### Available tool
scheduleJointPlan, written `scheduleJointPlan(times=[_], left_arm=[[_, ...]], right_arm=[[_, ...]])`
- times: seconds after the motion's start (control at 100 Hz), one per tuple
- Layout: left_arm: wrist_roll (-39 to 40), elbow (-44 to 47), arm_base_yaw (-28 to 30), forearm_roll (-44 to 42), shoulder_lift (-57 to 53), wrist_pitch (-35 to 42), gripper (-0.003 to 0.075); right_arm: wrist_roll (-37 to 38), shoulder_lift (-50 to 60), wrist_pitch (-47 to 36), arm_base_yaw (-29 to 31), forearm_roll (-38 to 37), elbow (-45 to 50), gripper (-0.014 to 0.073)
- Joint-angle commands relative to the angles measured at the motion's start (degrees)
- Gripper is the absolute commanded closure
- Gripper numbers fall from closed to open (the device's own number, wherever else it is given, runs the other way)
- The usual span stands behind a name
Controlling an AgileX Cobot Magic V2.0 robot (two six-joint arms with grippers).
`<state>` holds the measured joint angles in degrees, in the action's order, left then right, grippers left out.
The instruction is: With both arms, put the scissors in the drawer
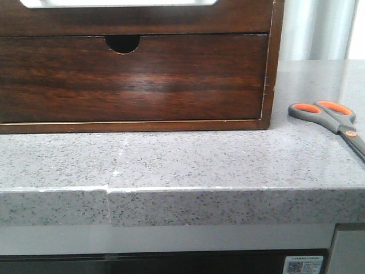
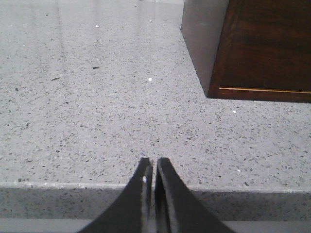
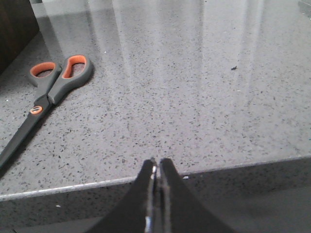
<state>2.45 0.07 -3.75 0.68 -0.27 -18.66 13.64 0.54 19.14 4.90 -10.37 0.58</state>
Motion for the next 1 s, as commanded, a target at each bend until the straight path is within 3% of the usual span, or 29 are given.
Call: scheduleJointPlan(times=[0.0,0.88,0.99], left_arm=[[0.4,1.2,0.1,0.5,-1.6,3.6,0.0742],[0.4,1.2,0.1,0.5,-1.6,5.1,0.0742],[0.3,1.2,0.1,-4.3,-1.6,6.2,0.0742]], right_arm=[[-0.3,1.1,-0.6,0.3,-1.0,1.7,0.0635],[-0.3,1.1,-0.6,0.3,-1.0,1.7,0.0635],[-0.3,1.1,-0.8,0.3,-1.0,1.7,0.0635]])
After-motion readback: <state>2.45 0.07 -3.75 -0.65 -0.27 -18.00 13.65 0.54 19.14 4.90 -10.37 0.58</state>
